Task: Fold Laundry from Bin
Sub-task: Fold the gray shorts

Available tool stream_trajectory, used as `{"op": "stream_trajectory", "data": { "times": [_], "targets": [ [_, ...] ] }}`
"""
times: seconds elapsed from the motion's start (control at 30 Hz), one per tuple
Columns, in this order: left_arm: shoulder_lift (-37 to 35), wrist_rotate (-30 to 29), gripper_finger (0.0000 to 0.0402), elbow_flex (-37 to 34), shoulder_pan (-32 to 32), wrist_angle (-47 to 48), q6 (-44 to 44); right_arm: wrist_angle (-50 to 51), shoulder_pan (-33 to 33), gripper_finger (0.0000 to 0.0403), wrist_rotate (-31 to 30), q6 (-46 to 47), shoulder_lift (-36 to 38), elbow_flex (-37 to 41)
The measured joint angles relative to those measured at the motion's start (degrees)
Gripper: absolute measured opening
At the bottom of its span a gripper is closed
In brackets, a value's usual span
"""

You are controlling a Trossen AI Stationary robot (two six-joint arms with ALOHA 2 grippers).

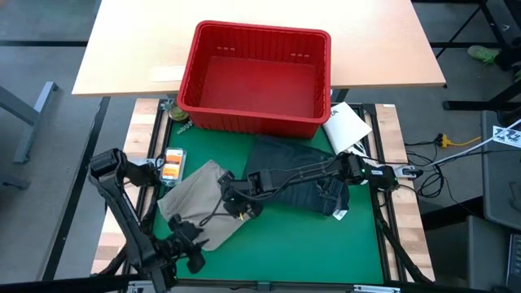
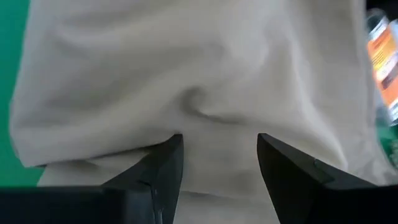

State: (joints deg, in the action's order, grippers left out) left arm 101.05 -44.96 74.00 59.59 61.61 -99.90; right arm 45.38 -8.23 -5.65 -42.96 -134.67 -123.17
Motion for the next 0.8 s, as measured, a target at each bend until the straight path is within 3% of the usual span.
{"op": "stream_trajectory", "data": {
  "times": [0.23,0.5,0.63,0.8],
  "targets": [
    [6.8,9.1,0.0167,0.0,-1.2,-5.3,3.0,-0.2,0.7,0.0205,-1.8,1.4,0.0,4.1],
    [12.8,14.4,0.0167,0.0,-1.2,-9.0,3.0,0.4,1.2,0.0205,-2.3,4.0,0.0,6.2],
    [13.5,18.0,0.0167,0.0,-1.1,-11.0,3.1,0.7,1.2,0.0205,-2.3,3.9,0.0,6.3],
    [11.3,18.2,0.0167,0.0,-0.8,-11.0,3.6,3.7,1.1,0.0205,-2.3,3.8,0.0,3.7]
  ]
}}
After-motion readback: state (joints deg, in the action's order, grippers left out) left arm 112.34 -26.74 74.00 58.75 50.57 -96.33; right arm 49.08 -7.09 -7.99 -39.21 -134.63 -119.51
